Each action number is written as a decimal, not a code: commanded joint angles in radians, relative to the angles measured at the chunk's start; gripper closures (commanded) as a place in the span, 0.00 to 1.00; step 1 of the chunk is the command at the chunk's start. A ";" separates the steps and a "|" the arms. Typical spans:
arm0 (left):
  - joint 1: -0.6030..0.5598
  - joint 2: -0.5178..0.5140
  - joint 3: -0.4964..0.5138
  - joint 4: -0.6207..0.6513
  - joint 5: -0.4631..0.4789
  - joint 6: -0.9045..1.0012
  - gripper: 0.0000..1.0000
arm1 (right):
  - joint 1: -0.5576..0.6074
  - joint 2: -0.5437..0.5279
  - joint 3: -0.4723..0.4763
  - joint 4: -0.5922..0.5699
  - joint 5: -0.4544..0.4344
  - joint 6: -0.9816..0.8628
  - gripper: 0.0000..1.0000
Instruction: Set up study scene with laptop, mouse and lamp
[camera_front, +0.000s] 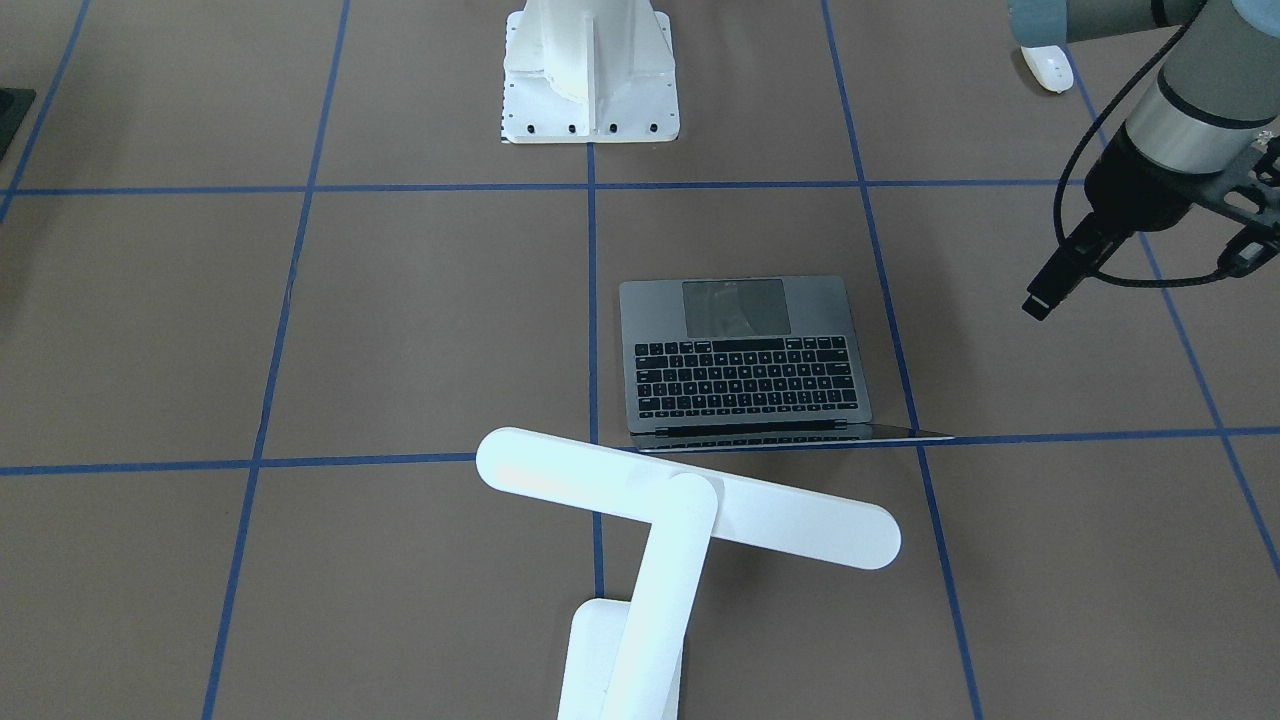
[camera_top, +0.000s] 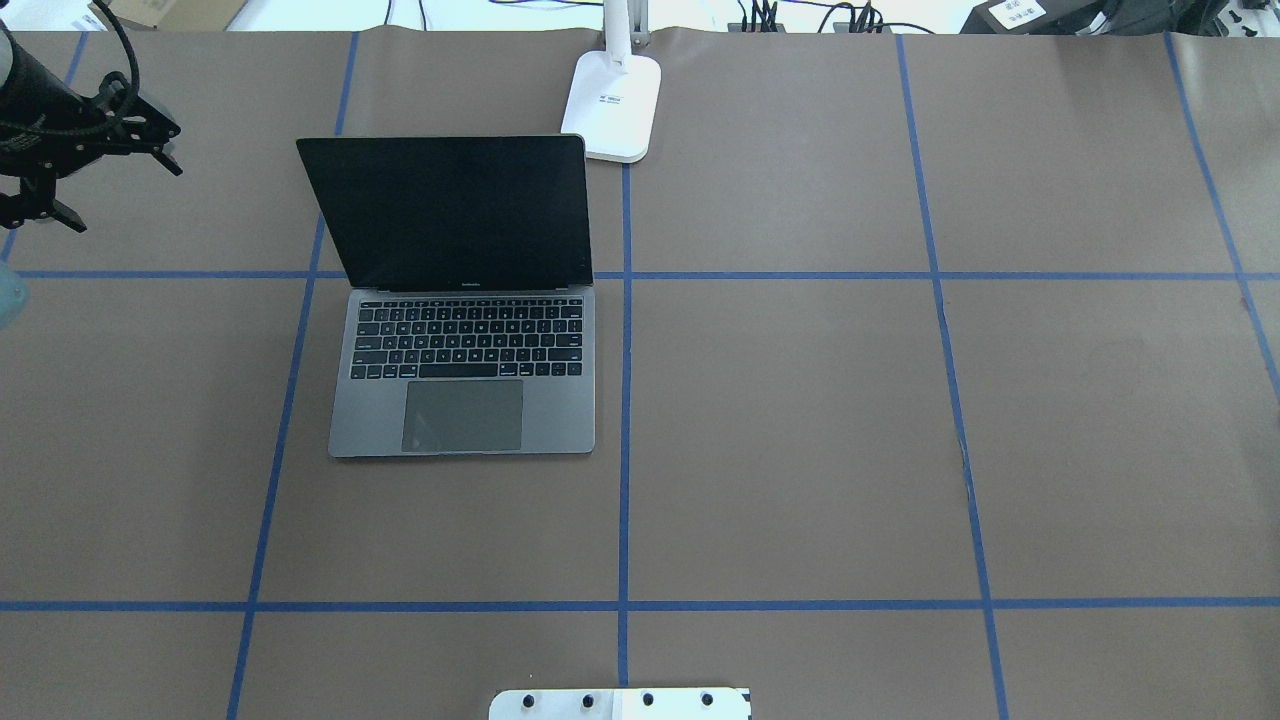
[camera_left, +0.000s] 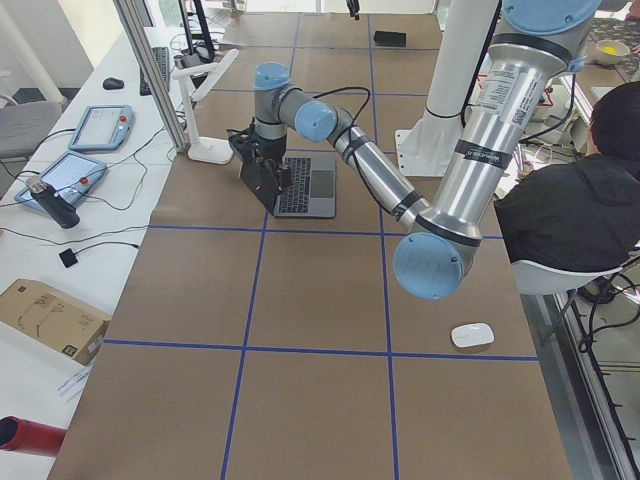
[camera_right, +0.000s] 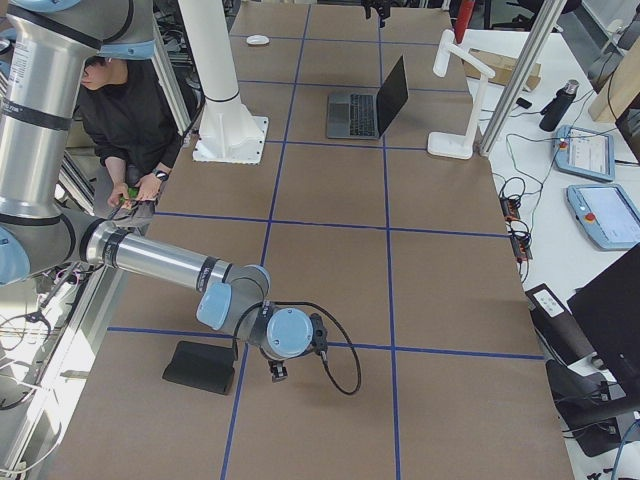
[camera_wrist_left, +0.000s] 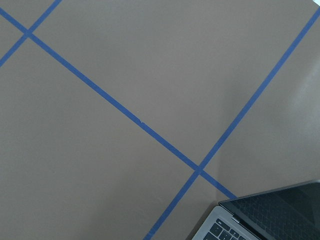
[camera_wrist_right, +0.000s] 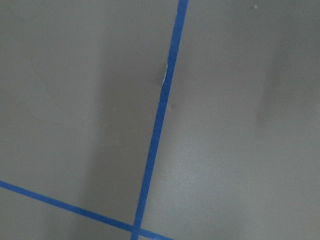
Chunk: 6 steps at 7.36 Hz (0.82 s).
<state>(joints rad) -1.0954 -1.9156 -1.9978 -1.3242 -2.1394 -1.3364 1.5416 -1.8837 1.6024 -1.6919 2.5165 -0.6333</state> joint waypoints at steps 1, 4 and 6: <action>0.002 0.001 0.004 -0.021 0.000 0.013 0.01 | -0.052 -0.003 -0.065 0.000 0.036 -0.150 0.00; 0.003 0.000 0.005 -0.024 0.000 0.014 0.01 | -0.107 -0.006 -0.101 -0.002 0.042 -0.175 0.00; 0.003 0.000 0.013 -0.052 0.000 0.013 0.01 | -0.129 -0.012 -0.125 -0.002 0.045 -0.189 0.00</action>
<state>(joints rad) -1.0922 -1.9158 -1.9889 -1.3625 -2.1397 -1.3228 1.4264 -1.8927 1.4905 -1.6926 2.5596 -0.8119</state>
